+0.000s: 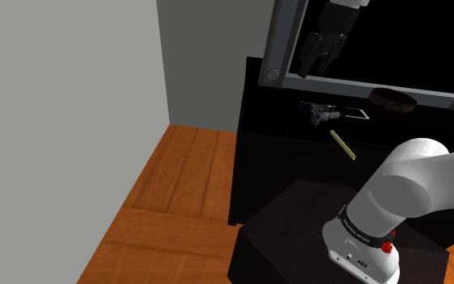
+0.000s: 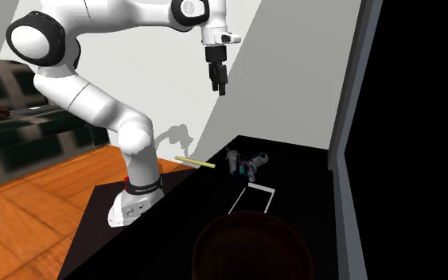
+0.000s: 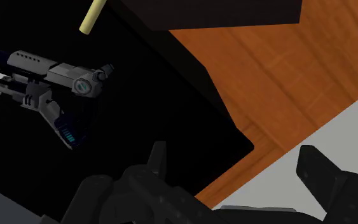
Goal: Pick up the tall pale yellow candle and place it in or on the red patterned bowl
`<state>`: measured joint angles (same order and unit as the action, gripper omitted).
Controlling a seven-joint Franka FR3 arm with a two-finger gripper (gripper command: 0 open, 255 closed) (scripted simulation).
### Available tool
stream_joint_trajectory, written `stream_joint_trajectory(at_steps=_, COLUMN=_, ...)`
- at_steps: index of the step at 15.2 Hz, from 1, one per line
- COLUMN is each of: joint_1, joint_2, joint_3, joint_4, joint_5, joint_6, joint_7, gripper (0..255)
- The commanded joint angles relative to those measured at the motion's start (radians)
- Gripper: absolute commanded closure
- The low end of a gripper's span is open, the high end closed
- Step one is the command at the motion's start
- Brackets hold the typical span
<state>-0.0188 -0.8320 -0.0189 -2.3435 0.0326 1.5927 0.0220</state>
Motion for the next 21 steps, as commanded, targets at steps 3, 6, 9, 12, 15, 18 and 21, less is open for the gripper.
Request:
stream_joint_trajectory(at_steps=3, joint_1=-0.031, joint_2=-0.025, joint_3=-0.01, joint_4=-0.06, joint_5=-0.016, joint_6=0.018, joint_7=0.028, gripper=0)
stream_joint_trajectory(at_steps=6, joint_1=-0.08, joint_2=-0.064, joint_3=-0.025, joint_4=-0.148, joint_5=-0.041, joint_6=0.043, joint_7=0.07, gripper=0)
stream_joint_trajectory(at_steps=9, joint_1=-0.132, joint_2=-0.105, joint_3=-0.041, joint_4=-0.234, joint_5=-0.069, joint_6=0.065, joint_7=0.111, gripper=0)
stream_joint_trajectory(at_steps=12, joint_1=-0.188, joint_2=-0.148, joint_3=-0.058, joint_4=-0.318, joint_5=-0.099, joint_6=0.083, joint_7=0.151, gripper=0)
stream_joint_trajectory(at_steps=15, joint_1=-0.249, joint_2=-0.193, joint_3=-0.077, joint_4=-0.401, joint_5=-0.132, joint_6=0.096, joint_7=0.189, gripper=0)
stream_joint_trajectory(at_steps=18, joint_1=-0.315, joint_2=-0.242, joint_3=-0.098, joint_4=-0.482, joint_5=-0.168, joint_6=0.106, joint_7=0.225, gripper=0)
stream_joint_trajectory(at_steps=21, joint_1=-0.365, joint_2=-0.278, joint_3=-0.113, joint_4=-0.537, joint_5=-0.195, joint_6=0.109, joint_7=0.247, gripper=0)
